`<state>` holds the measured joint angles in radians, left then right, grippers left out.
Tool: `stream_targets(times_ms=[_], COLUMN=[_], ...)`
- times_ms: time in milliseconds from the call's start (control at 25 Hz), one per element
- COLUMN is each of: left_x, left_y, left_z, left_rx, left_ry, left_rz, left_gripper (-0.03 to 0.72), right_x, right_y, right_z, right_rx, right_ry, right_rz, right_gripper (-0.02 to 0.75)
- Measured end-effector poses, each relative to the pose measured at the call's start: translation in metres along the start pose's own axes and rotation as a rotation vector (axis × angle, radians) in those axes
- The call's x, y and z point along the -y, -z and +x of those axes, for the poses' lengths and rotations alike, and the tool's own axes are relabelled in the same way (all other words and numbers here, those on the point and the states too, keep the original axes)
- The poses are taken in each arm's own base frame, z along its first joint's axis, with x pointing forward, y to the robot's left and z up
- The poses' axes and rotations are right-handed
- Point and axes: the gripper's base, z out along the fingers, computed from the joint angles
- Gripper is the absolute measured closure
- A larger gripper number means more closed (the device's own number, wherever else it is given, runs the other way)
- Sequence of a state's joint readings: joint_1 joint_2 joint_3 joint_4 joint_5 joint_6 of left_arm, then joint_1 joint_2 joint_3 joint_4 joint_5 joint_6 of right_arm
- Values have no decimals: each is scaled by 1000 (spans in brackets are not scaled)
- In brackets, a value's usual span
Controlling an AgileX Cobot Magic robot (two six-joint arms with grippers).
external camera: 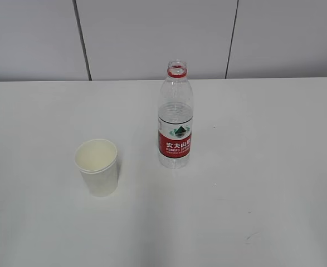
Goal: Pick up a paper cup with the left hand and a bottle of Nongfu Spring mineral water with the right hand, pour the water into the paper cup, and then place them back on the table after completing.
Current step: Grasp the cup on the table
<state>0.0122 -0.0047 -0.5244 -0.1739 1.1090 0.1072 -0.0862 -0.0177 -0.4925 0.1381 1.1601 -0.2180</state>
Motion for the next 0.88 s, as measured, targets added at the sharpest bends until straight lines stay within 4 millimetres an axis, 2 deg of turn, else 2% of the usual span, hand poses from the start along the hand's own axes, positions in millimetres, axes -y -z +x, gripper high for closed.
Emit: stream_targets(times_ms=[280,480,560,760,880], left_x=[1,1,1,3,2], left_y=[0,0,0,1,3], left_z=[0,0,0,-5,-15], left_rx=[2,2,2,49,162], left_ry=[5,5,5,16,18], left_rz=[10,10,10,27,16], left_gripper=[429,263,229,215,214], right_x=[0,0,-1,-3,-1], right_y=[0,0,1,3,-8], right_z=[0,0,-1,-25,-38], right_rx=[0,0,12,211,258], right_ry=[0,0,-3,23,39], right_rz=[0,0,-7,-42,-53], right_gripper=[151,151,151,151,151])
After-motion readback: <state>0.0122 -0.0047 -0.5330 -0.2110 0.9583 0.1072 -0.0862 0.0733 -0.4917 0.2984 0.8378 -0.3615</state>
